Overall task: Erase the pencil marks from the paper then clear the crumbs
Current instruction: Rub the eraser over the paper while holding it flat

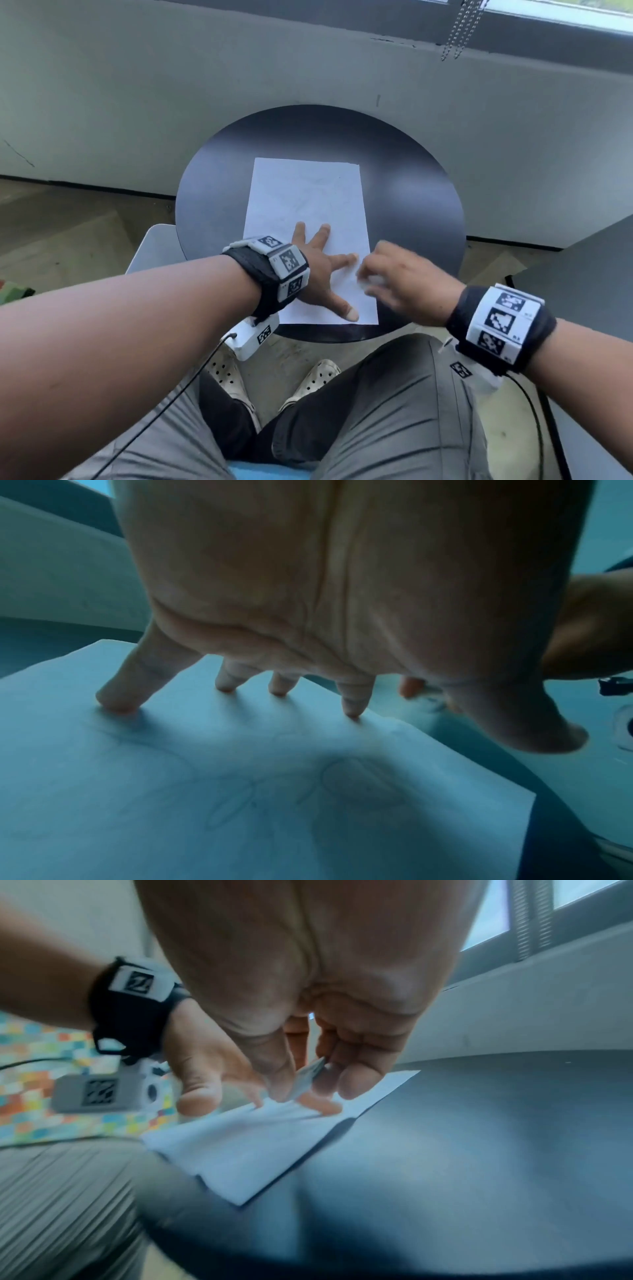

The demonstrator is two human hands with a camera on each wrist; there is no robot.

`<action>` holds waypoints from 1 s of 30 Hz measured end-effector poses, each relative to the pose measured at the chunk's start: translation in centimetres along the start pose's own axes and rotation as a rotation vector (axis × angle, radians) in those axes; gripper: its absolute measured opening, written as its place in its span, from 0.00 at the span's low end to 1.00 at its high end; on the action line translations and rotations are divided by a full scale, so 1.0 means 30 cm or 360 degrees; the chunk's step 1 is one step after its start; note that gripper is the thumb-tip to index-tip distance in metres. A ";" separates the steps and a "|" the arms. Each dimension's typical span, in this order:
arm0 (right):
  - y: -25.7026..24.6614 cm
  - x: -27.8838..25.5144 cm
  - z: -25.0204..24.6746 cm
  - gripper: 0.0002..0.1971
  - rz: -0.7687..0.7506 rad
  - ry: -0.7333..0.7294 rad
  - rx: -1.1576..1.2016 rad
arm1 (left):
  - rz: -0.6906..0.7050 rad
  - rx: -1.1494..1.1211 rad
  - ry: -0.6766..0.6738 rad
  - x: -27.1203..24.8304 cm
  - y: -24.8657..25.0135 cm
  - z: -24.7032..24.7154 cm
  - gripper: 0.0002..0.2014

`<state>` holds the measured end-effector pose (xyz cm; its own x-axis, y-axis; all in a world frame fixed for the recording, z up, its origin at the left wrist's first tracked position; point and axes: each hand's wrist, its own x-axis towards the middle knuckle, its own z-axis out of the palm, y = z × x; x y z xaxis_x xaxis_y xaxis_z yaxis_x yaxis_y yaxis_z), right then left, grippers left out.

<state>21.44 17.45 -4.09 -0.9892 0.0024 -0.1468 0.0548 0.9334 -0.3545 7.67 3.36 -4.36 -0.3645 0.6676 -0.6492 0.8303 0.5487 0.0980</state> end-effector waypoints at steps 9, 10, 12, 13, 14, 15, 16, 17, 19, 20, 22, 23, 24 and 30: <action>0.015 0.042 0.043 0.07 0.0344 0.0010 0.0040 | -0.0043 0.0110 0.0189 0.034 0.017 0.062 0.63; 0.008 0.020 0.059 0.06 0.0227 -0.0029 0.0061 | -0.0047 0.0103 0.0177 0.034 0.017 0.062 0.63; -0.013 -0.030 0.075 0.05 -0.0021 -0.0237 0.0084 | -0.0057 0.0107 0.0152 0.032 0.022 0.061 0.63; -0.012 -0.036 0.071 0.05 -0.0094 -0.0324 0.0063 | -0.0062 0.0115 0.0148 0.033 0.024 0.059 0.63; -0.002 -0.027 0.063 0.06 -0.0102 -0.0329 0.0041 | -0.0067 0.0121 0.0143 0.032 0.026 0.057 0.63; 0.014 -0.005 0.053 0.06 -0.0027 -0.0262 0.0027 | -0.0069 0.0127 0.0139 0.033 0.027 0.053 0.63; 0.027 0.016 0.039 0.05 0.0093 -0.0149 0.0012 | -0.0073 0.0139 0.0134 0.032 0.027 0.050 0.63; 0.038 0.033 0.031 0.05 0.0200 -0.0047 -0.0017 | -0.0078 0.0151 0.0125 0.031 0.026 0.045 0.63; 0.041 0.025 0.044 0.06 0.0144 0.0004 -0.0068 | -0.0095 0.0170 0.0097 0.027 0.030 0.038 0.63; 0.027 0.005 0.058 0.05 0.0021 -0.0073 -0.0061 | -0.0106 0.0173 0.0084 0.026 0.035 0.037 0.63; -0.006 -0.037 0.069 0.04 -0.0205 -0.0273 -0.0037 | -0.0114 0.0182 0.0082 0.024 0.042 0.036 0.63; -0.003 -0.037 0.061 0.04 -0.0241 -0.0289 -0.0046 | -0.0110 0.0185 0.0086 0.025 0.044 0.036 0.63; 0.005 -0.022 0.050 0.05 -0.0201 -0.0233 -0.0065 | -0.0106 0.0186 0.0092 0.025 0.044 0.036 0.63; 0.014 -0.021 0.063 0.07 -0.0173 -0.0130 -0.0104 | -0.0113 0.0185 0.0078 0.020 0.040 0.038 0.63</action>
<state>22.34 17.17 -5.90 -0.9743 -0.1269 -0.1860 -0.0639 0.9479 -0.3120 8.93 3.84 -5.50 -0.4419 0.6543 -0.6137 0.8438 0.5353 -0.0369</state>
